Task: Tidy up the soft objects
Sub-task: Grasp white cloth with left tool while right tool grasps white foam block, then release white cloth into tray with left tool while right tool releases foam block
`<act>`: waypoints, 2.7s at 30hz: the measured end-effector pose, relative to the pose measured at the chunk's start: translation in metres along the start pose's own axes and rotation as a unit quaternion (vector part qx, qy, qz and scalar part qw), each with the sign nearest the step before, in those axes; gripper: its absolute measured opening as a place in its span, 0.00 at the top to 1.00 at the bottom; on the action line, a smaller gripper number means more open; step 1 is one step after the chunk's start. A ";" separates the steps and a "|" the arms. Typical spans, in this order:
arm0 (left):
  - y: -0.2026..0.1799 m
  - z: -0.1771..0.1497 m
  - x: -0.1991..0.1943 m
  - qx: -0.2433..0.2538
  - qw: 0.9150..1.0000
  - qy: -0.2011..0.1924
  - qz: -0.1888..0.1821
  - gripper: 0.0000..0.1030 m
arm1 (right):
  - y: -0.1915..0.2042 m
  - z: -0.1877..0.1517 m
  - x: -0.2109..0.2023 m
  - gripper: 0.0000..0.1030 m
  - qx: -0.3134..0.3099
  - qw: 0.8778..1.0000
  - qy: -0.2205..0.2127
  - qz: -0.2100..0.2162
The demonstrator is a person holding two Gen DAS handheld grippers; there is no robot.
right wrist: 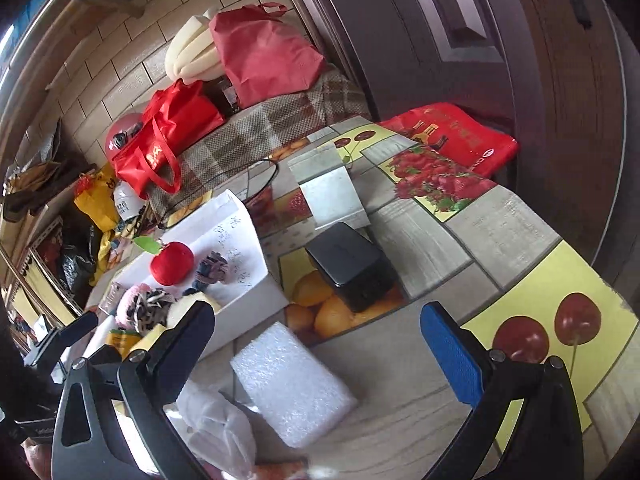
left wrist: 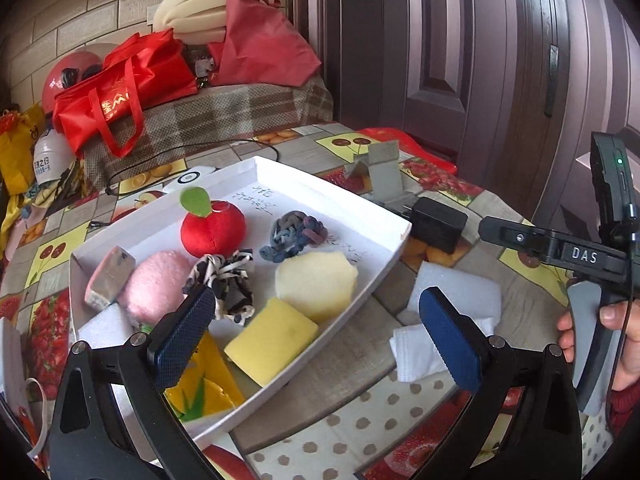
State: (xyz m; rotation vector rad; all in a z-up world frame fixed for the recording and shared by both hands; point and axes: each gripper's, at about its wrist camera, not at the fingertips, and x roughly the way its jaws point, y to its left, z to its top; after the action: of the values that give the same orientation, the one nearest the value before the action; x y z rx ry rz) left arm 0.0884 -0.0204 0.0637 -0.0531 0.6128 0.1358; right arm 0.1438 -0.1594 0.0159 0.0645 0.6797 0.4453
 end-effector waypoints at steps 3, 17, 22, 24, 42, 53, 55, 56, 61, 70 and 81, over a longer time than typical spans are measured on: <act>-0.011 -0.007 0.003 0.011 1.000 0.011 -0.018 0.00 | -0.004 -0.004 0.003 0.00 -0.024 0.999 0.008 -0.047; 0.029 -0.019 -0.024 -0.043 0.999 -0.006 -0.026 0.00 | 0.084 -0.057 0.008 0.00 -0.315 0.944 0.079 -0.060; 0.018 -0.019 -0.027 -0.024 0.998 0.006 -0.058 0.00 | 0.076 -0.039 0.018 0.00 -0.285 0.952 0.071 -0.083; 0.005 -0.023 -0.027 0.003 0.998 0.018 -0.057 0.00 | 0.069 -0.032 0.031 0.00 -0.266 0.957 0.098 -0.066; -0.034 -0.076 0.000 0.126 0.983 0.123 -0.060 0.16 | 0.054 -0.045 0.022 0.43 -0.209 0.970 0.123 0.005; -0.009 -0.048 -0.046 0.068 0.995 0.026 -0.064 0.72 | 0.061 -0.024 -0.029 0.43 -0.191 0.980 0.048 0.040; 0.003 -0.035 -0.056 0.052 0.998 -0.002 -0.043 0.72 | 0.066 -0.015 -0.039 0.43 -0.186 0.981 0.025 0.040; 0.011 -0.028 -0.060 0.043 0.999 -0.013 -0.030 0.72 | 0.069 -0.010 -0.043 0.43 -0.180 0.983 0.013 0.042; 0.061 0.013 -0.060 -0.017 0.998 -0.056 0.023 0.72 | 0.085 0.018 -0.048 0.43 -0.157 0.986 -0.021 0.058; 0.123 0.034 -0.025 -0.097 0.992 -0.055 0.053 0.71 | 0.116 0.051 0.024 0.43 -0.109 0.990 0.011 0.084; 0.133 0.023 0.006 -0.097 0.990 -0.019 0.096 0.42 | 0.148 0.033 0.102 0.41 -0.076 0.992 0.055 0.089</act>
State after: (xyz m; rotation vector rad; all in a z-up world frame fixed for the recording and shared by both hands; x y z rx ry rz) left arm 0.0876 0.1144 0.0779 -0.1805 0.5641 0.3815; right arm 0.1785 0.0198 0.0107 -0.0450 0.7494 0.6751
